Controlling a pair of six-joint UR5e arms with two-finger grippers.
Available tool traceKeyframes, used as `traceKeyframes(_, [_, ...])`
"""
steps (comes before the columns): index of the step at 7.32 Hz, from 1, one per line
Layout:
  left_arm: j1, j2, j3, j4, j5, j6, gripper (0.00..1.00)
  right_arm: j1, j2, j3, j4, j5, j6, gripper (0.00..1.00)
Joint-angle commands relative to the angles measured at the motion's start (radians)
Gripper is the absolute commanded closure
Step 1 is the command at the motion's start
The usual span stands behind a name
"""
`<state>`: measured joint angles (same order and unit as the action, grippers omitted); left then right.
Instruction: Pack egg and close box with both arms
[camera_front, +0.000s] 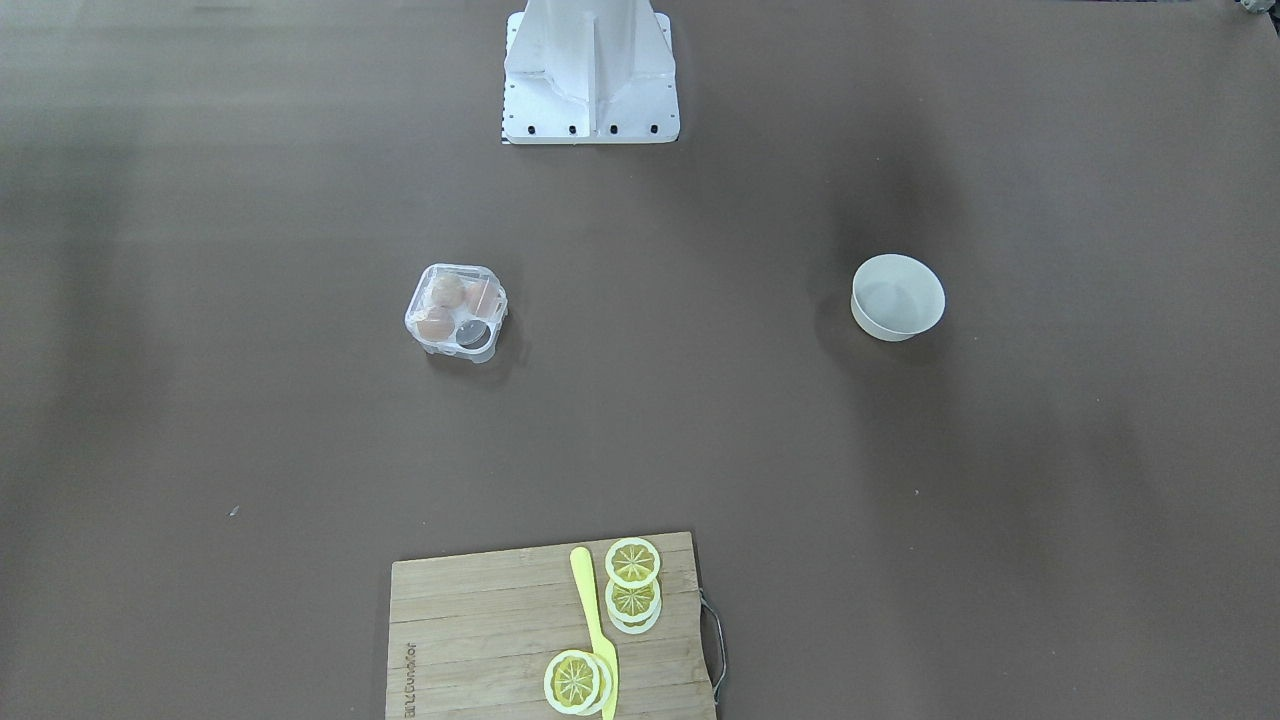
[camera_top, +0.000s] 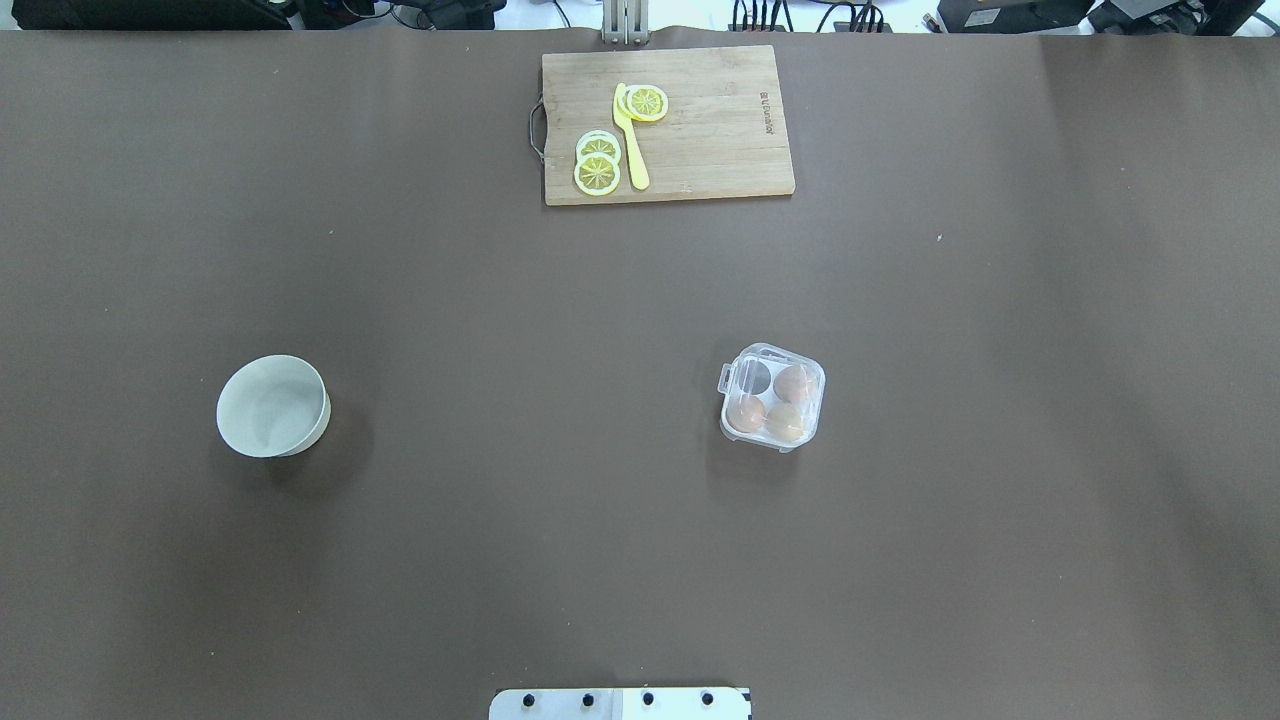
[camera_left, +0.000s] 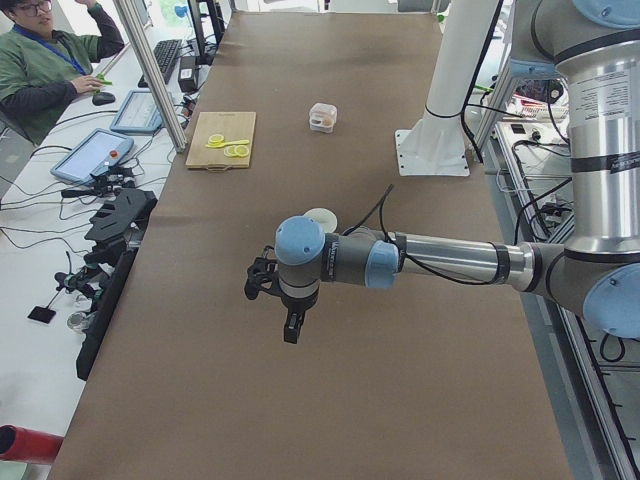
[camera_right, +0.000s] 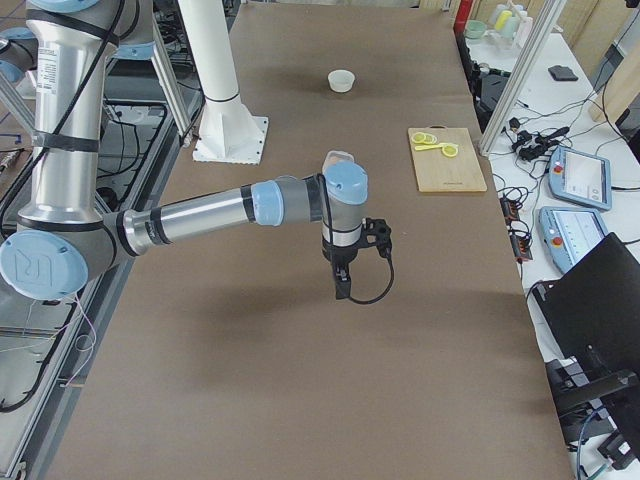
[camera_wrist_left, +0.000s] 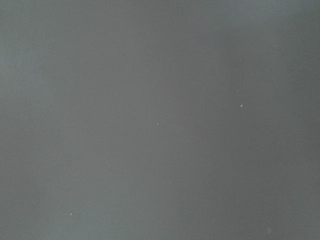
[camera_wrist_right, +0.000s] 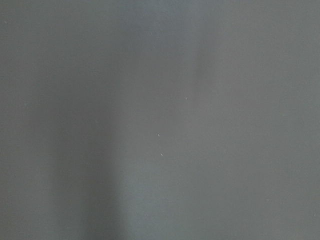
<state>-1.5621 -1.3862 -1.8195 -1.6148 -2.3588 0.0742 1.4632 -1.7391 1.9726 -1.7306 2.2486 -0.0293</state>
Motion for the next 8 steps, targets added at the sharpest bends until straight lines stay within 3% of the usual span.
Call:
traceKeyframes(1, [-0.022,0.029,-0.024,-0.037,-0.005,0.006,0.01,0.026,-0.074,-0.040,0.003,0.002,-0.031,0.00])
traceKeyframes(8, [-0.019,0.050,-0.031,-0.054,0.004,0.006,0.01,0.031,-0.082,-0.061,0.006,0.014,-0.030,0.00])
